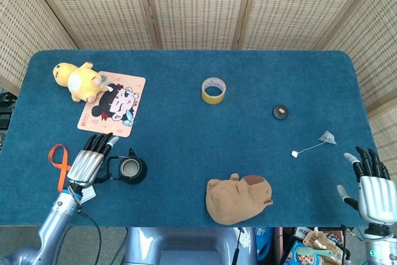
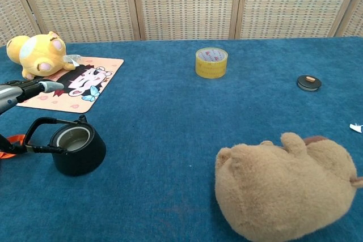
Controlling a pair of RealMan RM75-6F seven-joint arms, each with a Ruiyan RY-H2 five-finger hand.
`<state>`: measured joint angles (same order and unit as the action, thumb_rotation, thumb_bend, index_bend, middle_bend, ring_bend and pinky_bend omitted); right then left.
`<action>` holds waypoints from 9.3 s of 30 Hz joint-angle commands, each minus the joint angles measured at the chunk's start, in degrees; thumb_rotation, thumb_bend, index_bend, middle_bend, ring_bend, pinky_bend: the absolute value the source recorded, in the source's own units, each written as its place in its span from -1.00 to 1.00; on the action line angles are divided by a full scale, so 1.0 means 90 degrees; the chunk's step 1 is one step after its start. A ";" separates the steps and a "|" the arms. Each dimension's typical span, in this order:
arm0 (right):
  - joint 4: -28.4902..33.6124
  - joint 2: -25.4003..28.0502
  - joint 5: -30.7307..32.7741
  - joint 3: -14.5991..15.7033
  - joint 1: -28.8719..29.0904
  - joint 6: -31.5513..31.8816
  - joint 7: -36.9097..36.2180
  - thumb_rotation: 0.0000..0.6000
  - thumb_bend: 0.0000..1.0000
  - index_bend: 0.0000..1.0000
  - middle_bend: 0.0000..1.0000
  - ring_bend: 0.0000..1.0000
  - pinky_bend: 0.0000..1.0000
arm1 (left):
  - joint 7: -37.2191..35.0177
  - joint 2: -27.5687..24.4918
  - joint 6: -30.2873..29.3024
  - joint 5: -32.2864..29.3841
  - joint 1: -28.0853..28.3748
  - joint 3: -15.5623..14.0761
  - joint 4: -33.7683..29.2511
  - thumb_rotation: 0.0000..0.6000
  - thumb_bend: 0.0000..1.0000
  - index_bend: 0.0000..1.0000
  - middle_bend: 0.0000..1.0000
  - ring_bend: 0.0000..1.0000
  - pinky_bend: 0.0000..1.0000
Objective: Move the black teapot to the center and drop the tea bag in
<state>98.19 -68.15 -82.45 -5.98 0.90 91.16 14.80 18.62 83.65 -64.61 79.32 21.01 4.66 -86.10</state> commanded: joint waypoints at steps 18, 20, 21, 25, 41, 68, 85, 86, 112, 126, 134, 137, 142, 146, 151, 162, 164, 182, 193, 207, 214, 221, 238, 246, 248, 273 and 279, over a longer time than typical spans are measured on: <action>0.0019 0.0017 -0.0021 0.0004 -0.0036 0.0003 -0.0013 1.00 -0.23 -0.48 -0.63 -0.91 -0.53 | -0.0555 0.0100 -0.0089 0.0327 0.0304 0.0004 -0.0215 1.00 -0.49 -0.84 -1.00 -1.00 -1.00; 0.0019 0.0023 -0.0008 0.0003 -0.0041 -0.0003 -0.0019 1.00 -0.23 -0.48 -0.63 -0.91 -0.53 | -0.0554 0.0102 -0.0056 0.0339 0.0351 0.0001 -0.0259 1.00 -0.49 -0.79 -1.00 -1.00 -1.00; 0.0016 0.0023 0.0002 0.0002 -0.0043 -0.0009 -0.0024 1.00 -0.23 -0.48 -0.63 -0.91 -0.53 | -0.0558 0.0105 -0.0041 0.0347 0.0374 -0.0001 -0.0277 1.00 -0.49 -0.75 -1.00 -1.00 -1.00; 0.0011 0.0028 0.0011 0.0000 -0.0045 -0.0020 -0.0033 1.00 -0.24 -0.48 -0.63 -0.91 -0.53 | -0.0584 0.0140 -0.0006 0.0349 0.0463 0.0036 -0.0324 1.00 -0.49 -0.57 -1.00 -1.00 -1.00; 0.0013 0.0051 0.0049 -0.0009 -0.0082 -0.0006 -0.0054 1.00 -0.24 -0.48 -0.63 -0.91 -0.53 | -0.0314 0.0179 0.0192 0.0026 0.0626 0.0012 -0.0382 1.00 -0.20 0.01 -0.90 -1.00 -1.00; 0.0116 0.0091 0.0081 -0.0045 -0.0095 0.0011 0.0003 1.00 -0.24 -0.48 -0.63 -0.91 -0.54 | -0.0717 -0.0036 0.0029 0.0071 0.0843 0.0233 -0.0523 1.00 0.23 0.41 -0.76 -1.00 -1.00; 0.0195 0.0144 0.0048 -0.0013 -0.0011 -0.0159 0.0088 1.00 -0.24 -0.48 -0.63 -0.91 -0.54 | -0.0577 -0.0106 0.1153 -0.0669 0.2056 0.1057 -0.0466 1.00 0.24 0.41 -0.76 -1.00 -1.00; 0.0207 0.0151 0.0039 -0.0012 -0.0007 -0.0159 0.0101 1.00 -0.24 -0.48 -0.63 -0.91 -0.53 | -0.0538 -0.0074 0.1214 -0.0715 0.2141 0.1097 -0.0418 1.00 0.24 0.41 -0.76 -1.00 -1.00; 0.0641 0.0457 -0.0109 0.0013 0.0145 -0.0300 0.0457 1.00 -0.24 -0.48 -0.63 -0.91 -0.53 | 0.0812 0.1701 0.2689 -0.2695 0.4876 0.1803 0.1874 1.00 0.24 0.42 -0.76 -1.00 -1.00; 0.0633 0.0572 -0.0124 0.0012 0.0155 -0.0302 0.0294 1.00 -0.24 -0.48 -0.63 -0.91 -0.53 | 0.1169 0.2636 0.2847 -0.3573 0.5835 0.1893 0.3096 1.00 0.24 0.41 -0.76 -1.00 -1.00; 0.0592 0.0592 -0.0103 0.0021 0.0138 -0.0290 0.0200 1.00 -0.23 -0.48 -0.63 -0.90 -0.53 | 0.1199 0.3011 0.2862 -0.3827 0.6143 0.1931 0.3601 1.00 0.24 0.42 -0.76 -1.00 -1.00; 0.0583 0.0600 -0.0094 0.0027 0.0134 -0.0293 0.0176 1.00 -0.24 -0.48 -0.63 -0.91 -0.53 | 0.1197 0.3089 0.2857 -0.3864 0.6219 0.1931 0.3710 1.00 0.24 0.41 -0.76 -1.00 -1.00; 0.0548 0.0594 -0.0080 0.0034 0.0116 -0.0276 0.0118 1.00 -0.24 -0.48 -0.63 -0.91 -0.53 | 0.1257 0.3184 0.2886 -0.3902 0.6310 0.1877 0.3842 1.00 0.24 0.42 -0.76 -1.00 -1.00; 0.0515 0.0590 -0.0074 0.0046 0.0103 -0.0272 0.0074 1.00 -0.23 -0.48 -0.63 -0.91 -0.53 | 0.1327 0.3244 0.2900 -0.3976 0.6363 0.1850 0.3904 1.00 0.24 0.21 -0.84 -1.00 -1.00; 0.0458 0.0577 -0.0049 0.0054 0.0095 -0.0285 0.0016 1.00 -0.23 -0.48 -0.63 -0.91 -0.53 | 0.1499 0.3271 0.2865 -0.4129 0.6421 0.1831 0.3902 1.00 0.17 -0.52 -1.00 -1.00 -1.00; 0.0463 0.0603 -0.0054 0.0069 0.0094 -0.0302 -0.0018 1.00 -0.24 -0.48 -0.63 -0.91 -0.53 | 0.1657 0.3161 0.2734 -0.4174 0.6460 0.1788 0.3714 1.00 -0.23 -1.00 -1.00 -1.00 -1.00; 0.0468 0.0606 -0.0051 0.0072 0.0095 -0.0309 -0.0019 1.00 -0.24 -0.48 -0.63 -0.91 -0.54 | 0.1566 0.3098 0.2658 -0.4094 0.6432 0.1815 0.3619 1.00 -0.23 -1.00 -1.00 -1.00 -1.00; 0.0498 0.0678 -0.0010 0.0055 0.0105 -0.0334 -0.0040 1.00 -0.23 -0.48 -0.63 -0.91 -0.53 | 0.1320 0.1836 0.1747 -0.3532 0.5532 0.1481 0.1667 1.00 -0.32 -1.00 -1.00 -1.00 -1.00; 0.0417 0.0631 0.0056 -0.0003 0.0178 -0.0413 -0.0101 1.00 -0.24 -0.48 -0.63 -0.90 -0.53 | 0.1177 0.0219 0.0600 -0.3332 0.4265 0.1049 -0.0618 1.00 -0.32 -1.00 -1.00 -1.00 -1.00; 0.0443 0.0640 0.0019 -0.0096 0.0321 -0.0486 -0.0130 1.00 -0.24 -0.48 -0.61 -0.85 -0.53 | 0.0573 -0.1002 -0.0880 -0.2122 0.2541 0.0029 -0.2281 1.00 -0.32 -1.00 -1.00 -1.00 -1.00; 0.0454 0.0629 -0.0030 -0.0112 0.0374 -0.0505 -0.0185 1.00 -0.23 -0.48 -0.59 -0.81 -0.53 | 0.0264 -0.1539 -0.2023 -0.0975 0.1465 -0.0668 -0.2773 1.00 -0.32 -1.00 -1.00 -1.00 -1.00; 0.0440 0.0594 -0.0067 -0.0123 0.0444 -0.0556 -0.0190 1.00 -0.24 -0.48 -0.57 -0.77 -0.53 | -0.0189 -0.1971 -0.3060 -0.0012 0.0335 -0.1336 -0.2629 1.00 -0.32 -1.00 -1.00 -1.00 -1.00; 0.0386 0.0398 -0.0098 -0.0136 0.0693 -0.0813 -0.0131 1.00 -0.23 -0.48 -0.56 -0.73 -0.53 | -0.0661 -0.1934 -0.3760 0.0599 -0.1233 -0.1780 -0.2043 1.00 -0.32 -1.00 -1.00 -1.00 -1.00; 0.0404 0.0364 -0.0099 -0.0170 0.0887 -0.1037 -0.0046 1.00 -0.23 -0.48 -0.53 -0.69 -0.50 | -0.0712 -0.1907 -0.3797 0.0719 -0.1477 -0.1588 -0.1959 1.00 -0.32 -1.00 -1.00 -1.00 -1.00; 0.0401 0.0363 -0.0075 -0.0194 0.0971 -0.1145 -0.0011 1.00 -0.23 -0.48 -0.50 -0.67 -0.49 | -0.0718 -0.1911 -0.3767 0.0734 -0.1525 -0.1542 -0.1954 1.00 -0.32 -1.00 -1.00 -1.00 -1.00; -0.1133 0.0052 0.0780 -0.0714 0.2942 -0.3758 -0.0642 1.00 -0.24 -0.05 0.64 0.77 0.86 | -0.0687 -0.2483 -0.3458 0.0858 -0.1715 -0.0904 -0.2365 1.00 -0.32 -1.00 -1.00 -1.00 -1.00; -0.1653 -0.0149 0.0860 -0.0563 0.3075 -0.3972 -0.0526 1.00 -0.24 -0.05 0.75 0.91 0.92 | -0.0703 -0.2499 -0.3345 0.0839 -0.1736 -0.0825 -0.2365 1.00 -0.32 -1.00 -1.00 -1.00 -1.00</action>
<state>84.44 -68.81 -75.07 -11.58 28.09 56.14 9.73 12.34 61.18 -94.76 86.90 5.42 -2.81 -107.39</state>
